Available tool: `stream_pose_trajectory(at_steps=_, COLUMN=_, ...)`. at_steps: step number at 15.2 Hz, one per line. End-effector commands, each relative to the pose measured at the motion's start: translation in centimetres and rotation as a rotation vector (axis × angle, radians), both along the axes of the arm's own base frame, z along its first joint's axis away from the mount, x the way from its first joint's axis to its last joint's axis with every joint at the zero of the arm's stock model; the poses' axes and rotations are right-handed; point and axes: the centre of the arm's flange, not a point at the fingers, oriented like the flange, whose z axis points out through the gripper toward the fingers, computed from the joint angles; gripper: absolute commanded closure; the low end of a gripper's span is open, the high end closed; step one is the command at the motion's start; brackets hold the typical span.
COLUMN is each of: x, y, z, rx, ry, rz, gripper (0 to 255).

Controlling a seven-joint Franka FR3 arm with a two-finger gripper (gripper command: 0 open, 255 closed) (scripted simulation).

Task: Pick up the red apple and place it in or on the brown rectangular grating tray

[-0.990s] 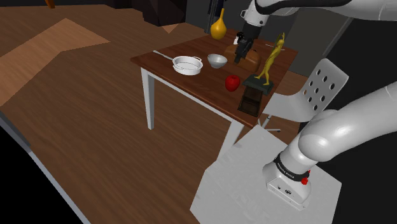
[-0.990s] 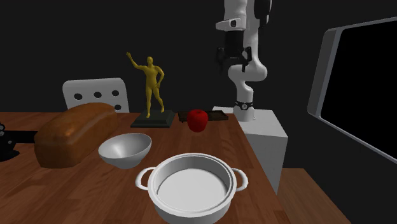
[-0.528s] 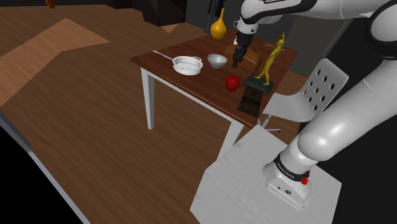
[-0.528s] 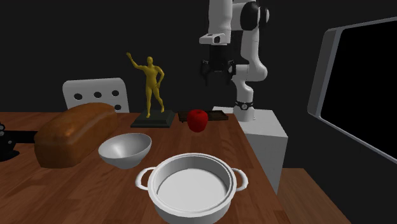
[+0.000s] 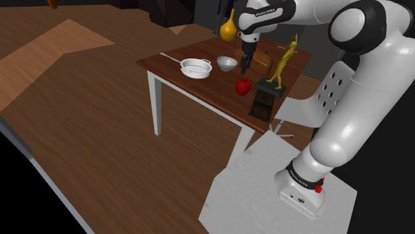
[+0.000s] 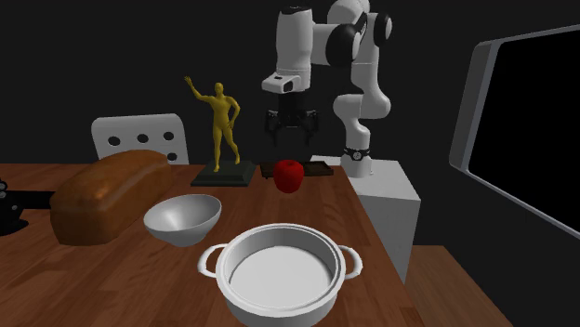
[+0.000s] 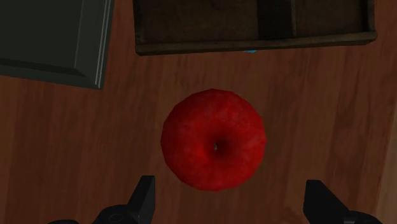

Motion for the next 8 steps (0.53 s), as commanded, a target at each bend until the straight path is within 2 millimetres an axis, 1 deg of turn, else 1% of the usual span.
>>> stream_pose_trajectory(at_steps=1, x=0.2, y=-0.4, z=-1.1, rx=-0.003, ry=0.007, rz=0.004, gripper=0)
stream_pose_trajectory(at_steps=6, x=-0.2, y=-0.6, z=-3.7, rx=-0.003, ry=0.007, rz=0.004, gripper=0)
stream_pose_trajectory(at_steps=7, x=-0.3, y=-0.7, z=-4.5, rx=-0.003, ry=0.007, rz=0.004, gripper=0)
stream_pose_trajectory(at_steps=8, x=-0.3, y=-0.7, z=-4.5, rx=-0.003, ry=0.007, rz=0.004, gripper=0)
